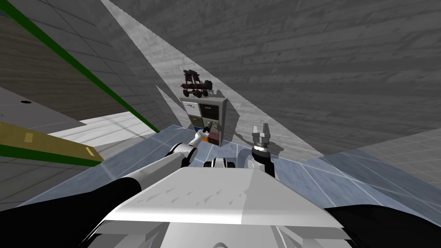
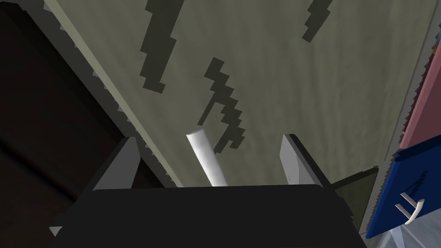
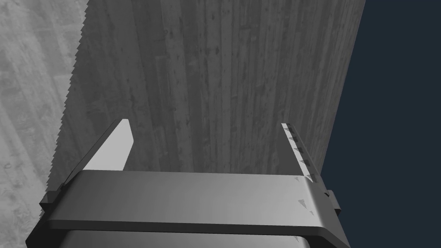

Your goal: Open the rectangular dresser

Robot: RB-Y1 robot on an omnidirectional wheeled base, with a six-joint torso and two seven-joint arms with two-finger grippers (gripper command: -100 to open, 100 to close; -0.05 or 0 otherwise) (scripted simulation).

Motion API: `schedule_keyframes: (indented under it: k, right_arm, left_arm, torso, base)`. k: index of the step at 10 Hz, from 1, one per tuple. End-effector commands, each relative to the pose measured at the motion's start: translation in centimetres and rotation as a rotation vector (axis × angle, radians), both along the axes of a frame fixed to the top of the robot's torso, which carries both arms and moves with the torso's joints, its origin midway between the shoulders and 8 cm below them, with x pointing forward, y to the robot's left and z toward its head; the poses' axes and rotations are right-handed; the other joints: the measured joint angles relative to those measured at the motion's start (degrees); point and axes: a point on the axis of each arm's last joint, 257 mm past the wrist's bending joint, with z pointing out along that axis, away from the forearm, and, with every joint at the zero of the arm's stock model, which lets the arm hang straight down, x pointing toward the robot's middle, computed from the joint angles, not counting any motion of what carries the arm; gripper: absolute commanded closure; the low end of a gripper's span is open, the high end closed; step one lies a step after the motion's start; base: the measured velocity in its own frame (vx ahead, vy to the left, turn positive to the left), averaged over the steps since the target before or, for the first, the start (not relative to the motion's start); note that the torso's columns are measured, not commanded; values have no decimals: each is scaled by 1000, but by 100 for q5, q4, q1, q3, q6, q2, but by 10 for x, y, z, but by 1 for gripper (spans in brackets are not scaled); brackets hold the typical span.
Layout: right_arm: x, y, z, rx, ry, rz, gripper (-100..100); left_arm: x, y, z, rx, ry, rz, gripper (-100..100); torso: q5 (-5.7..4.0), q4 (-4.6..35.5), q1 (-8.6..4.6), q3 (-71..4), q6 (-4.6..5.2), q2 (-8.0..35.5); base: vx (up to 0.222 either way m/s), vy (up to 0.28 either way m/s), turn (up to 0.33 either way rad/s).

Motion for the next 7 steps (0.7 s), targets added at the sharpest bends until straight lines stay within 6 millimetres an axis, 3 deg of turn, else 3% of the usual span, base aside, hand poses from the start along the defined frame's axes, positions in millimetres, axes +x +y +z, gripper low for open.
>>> schedule_keyframes:
  k: [1, 2, 7]
  right_arm:
    - [0, 0, 0, 0, 0, 0, 0]
    - [0, 0, 0, 0, 0, 0, 0]
    - [0, 0, 0, 0, 0, 0, 0]
  left_arm:
    - [0, 2, -1, 1, 0, 2, -100]
    - [0, 2, 0, 2, 0, 2, 100]
    - [3, -7, 7, 3, -3, -9, 100]
  torso:
    - [-2, -3, -8, -12, 1, -25]
    - [-2, -7, -7, -14, 0, -21]
    - [-6, 7, -4, -7, -9, -12]
  base:
    - [84, -16, -2]
    - [13, -3, 1]
    - [-173, 51, 17]
